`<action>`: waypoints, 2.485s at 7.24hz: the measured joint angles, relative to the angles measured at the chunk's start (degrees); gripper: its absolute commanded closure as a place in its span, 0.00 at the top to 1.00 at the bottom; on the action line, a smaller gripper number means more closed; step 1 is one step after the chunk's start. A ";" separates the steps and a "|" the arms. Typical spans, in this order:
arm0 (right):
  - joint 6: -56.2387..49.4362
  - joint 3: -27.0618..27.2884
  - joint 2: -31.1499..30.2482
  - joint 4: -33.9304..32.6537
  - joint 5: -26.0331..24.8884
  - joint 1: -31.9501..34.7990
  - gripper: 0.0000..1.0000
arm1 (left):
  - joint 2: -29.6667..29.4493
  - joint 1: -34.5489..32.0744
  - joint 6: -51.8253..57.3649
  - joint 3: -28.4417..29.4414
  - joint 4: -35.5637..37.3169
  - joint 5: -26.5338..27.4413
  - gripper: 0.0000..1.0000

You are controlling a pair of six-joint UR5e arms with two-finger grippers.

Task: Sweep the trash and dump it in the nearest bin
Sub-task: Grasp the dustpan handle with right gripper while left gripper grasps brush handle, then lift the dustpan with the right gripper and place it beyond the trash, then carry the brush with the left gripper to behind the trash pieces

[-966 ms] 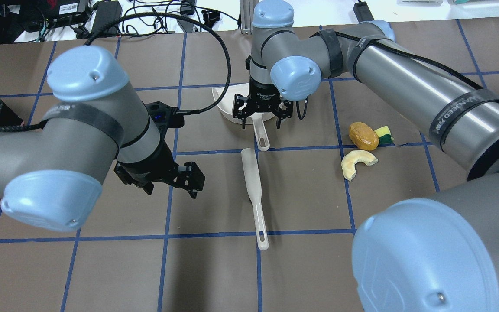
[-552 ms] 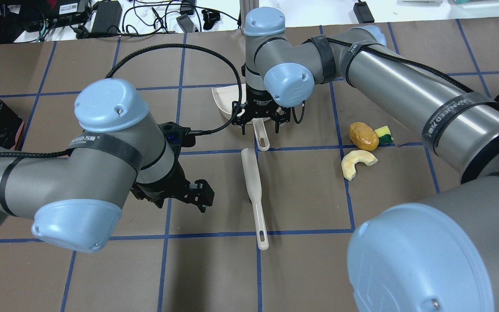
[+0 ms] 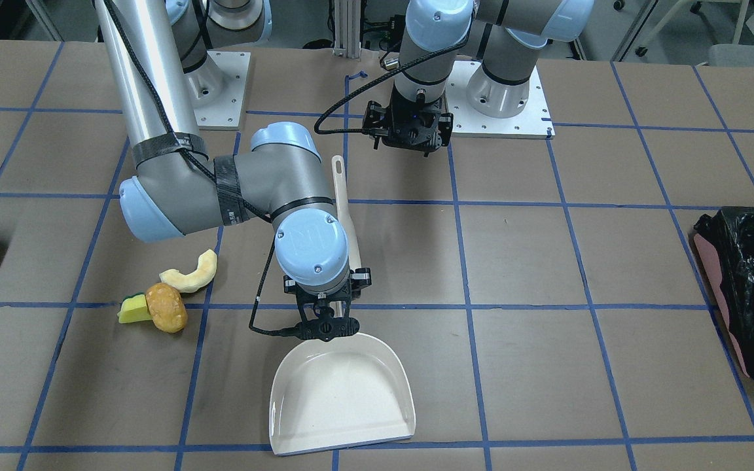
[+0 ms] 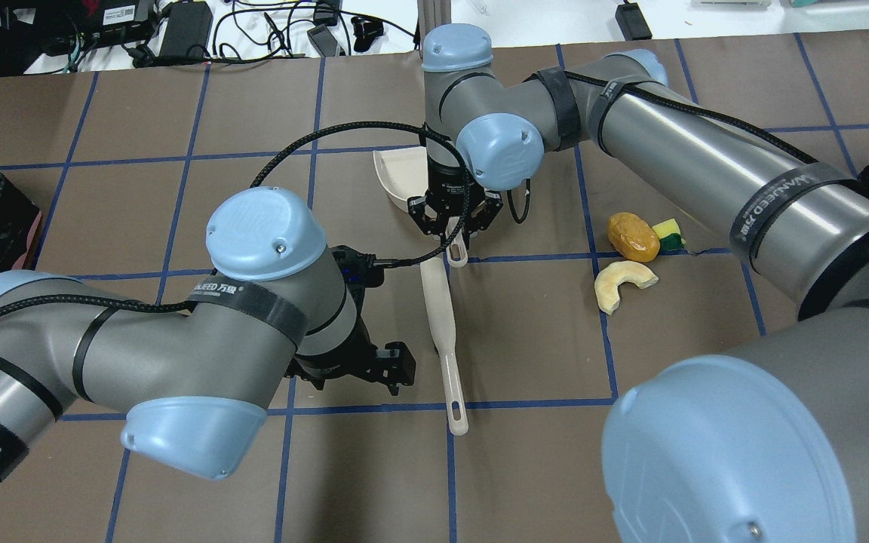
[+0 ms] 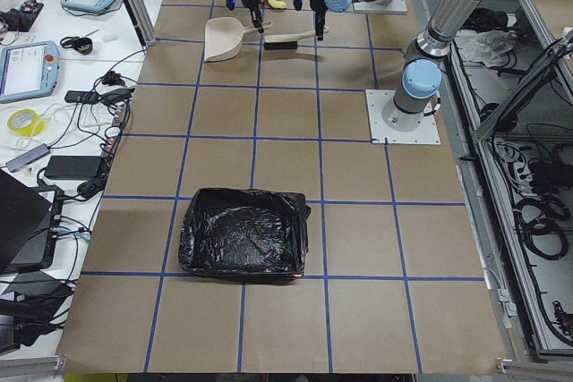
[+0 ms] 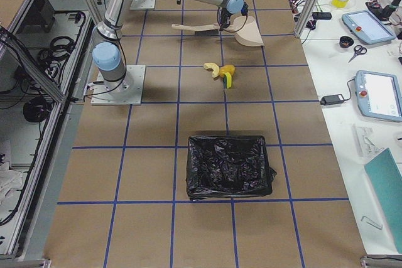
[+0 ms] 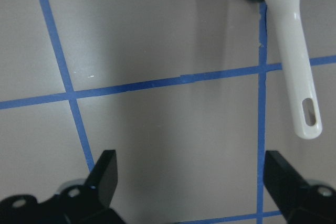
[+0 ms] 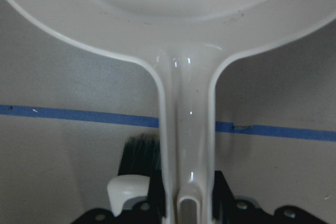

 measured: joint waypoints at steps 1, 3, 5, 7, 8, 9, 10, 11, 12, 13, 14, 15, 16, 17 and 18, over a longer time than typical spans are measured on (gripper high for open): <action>-1.06 -0.33 -0.65 0.67 -0.19 -0.67 0.00 | -0.83 -0.13 -1.11 -0.05 1.43 -1.14 0.98; -10.30 -0.86 -4.67 6.32 -0.83 -5.43 0.00 | -2.60 -1.78 -4.54 -0.12 4.40 -2.69 0.98; -27.34 -0.49 -10.36 17.07 -6.76 -12.57 0.00 | -4.64 -4.72 -9.31 -0.07 7.85 -2.70 0.98; -44.91 -0.04 -13.79 25.55 -15.40 -19.27 0.00 | -7.57 -7.02 -14.48 -0.05 12.26 -2.62 0.98; -53.84 0.20 -15.34 27.43 -18.40 -22.86 0.00 | -9.35 -8.22 -17.08 0.01 14.42 -2.35 0.95; -62.46 0.65 -16.51 28.35 -21.33 -26.90 0.00 | -11.04 -9.56 -19.74 0.09 15.64 -1.28 0.94; -69.89 1.61 -17.43 28.54 -24.50 -31.76 0.00 | -12.57 -10.95 -21.92 0.13 16.21 0.27 0.93; -76.39 3.05 -17.96 28.10 -27.26 -37.13 0.00 | -13.92 -11.93 -23.68 0.22 16.43 1.32 0.90; -81.77 4.56 -18.27 26.68 -29.87 -42.11 0.00 | -15.06 -12.46 -25.54 0.29 16.79 1.64 0.89; -87.39 6.50 -18.42 23.08 -31.73 -46.00 0.00 | -15.92 -12.87 -27.09 0.35 17.40 1.63 0.85; -94.23 9.06 -18.48 17.31 -32.55 -48.95 0.00 | -16.61 -13.43 -28.18 0.43 18.22 1.61 0.75; -101.20 11.63 -18.49 10.84 -32.89 -50.89 0.00 | -17.11 -13.90 -28.88 0.59 18.94 1.57 0.58; -107.51 13.92 -18.54 4.26 -33.02 -51.84 0.00 | -17.36 -14.19 -29.29 0.91 19.31 1.53 0.58; -113.12 16.36 -18.64 -2.69 -33.06 -52.38 0.00 | -17.36 -14.30 -29.41 1.21 19.41 1.51 0.51; -117.89 18.61 -18.75 -8.78 -32.84 -52.70 0.00 | -17.30 -14.33 -29.40 1.31 19.33 1.54 0.24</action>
